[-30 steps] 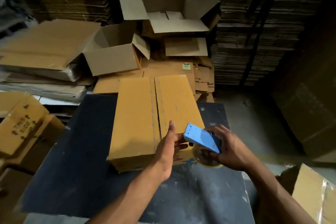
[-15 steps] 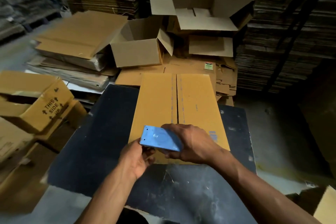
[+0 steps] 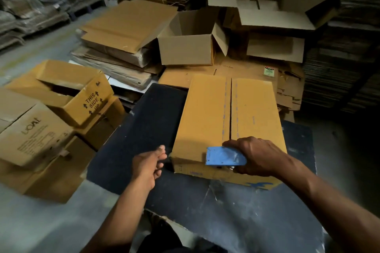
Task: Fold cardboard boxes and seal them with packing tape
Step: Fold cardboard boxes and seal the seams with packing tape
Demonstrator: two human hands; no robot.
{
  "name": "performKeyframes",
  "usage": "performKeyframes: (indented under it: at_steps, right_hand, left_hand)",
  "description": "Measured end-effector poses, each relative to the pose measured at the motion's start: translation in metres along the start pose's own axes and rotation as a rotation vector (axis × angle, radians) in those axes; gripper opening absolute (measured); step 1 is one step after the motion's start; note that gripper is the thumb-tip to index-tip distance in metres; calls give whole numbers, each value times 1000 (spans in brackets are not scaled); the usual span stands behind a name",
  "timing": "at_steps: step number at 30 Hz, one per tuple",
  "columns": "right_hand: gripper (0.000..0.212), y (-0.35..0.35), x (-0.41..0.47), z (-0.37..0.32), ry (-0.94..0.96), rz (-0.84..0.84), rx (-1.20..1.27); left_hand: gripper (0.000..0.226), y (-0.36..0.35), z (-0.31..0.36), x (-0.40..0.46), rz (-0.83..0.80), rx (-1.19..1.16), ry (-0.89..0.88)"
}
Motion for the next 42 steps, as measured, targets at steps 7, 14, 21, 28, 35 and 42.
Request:
performKeyframes:
  at_steps: [7, 14, 21, 28, 35, 42]
  right_hand:
    - [72, -1, 3, 0, -6, -21, -17]
    - [72, -2, 13, -12, -12, -65, -72]
    - [61, -2, 27, -26, -34, -139, -190]
    - [59, -5, 42, -30, -57, -180, -241]
    - [54, -6, 44, -31, -66, -197, -228]
    - [52, -10, 43, -32, -82, -221, -220]
  left_hand:
    - [19, -12, -13, 4, 146, -36, -71]
    - [19, -12, -21, 13, 164, 1, -44]
    - [19, -16, -27, 24, 128, 54, -13]
    - [21, -26, -34, 42, 51, 28, 112]
    - [14, -25, -46, 55, -262, 40, 301]
    - [57, -30, -78, 60, -268, 153, 366]
Point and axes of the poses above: each hand's wrist, its own x-axis towards the middle knuckle, its own y-axis out of the back of the hand, z = x × y, the point moved 4 cm from there along x, towards the middle knuckle, and after that the axes turned 13 degrees about x, right-handed, at the moved point
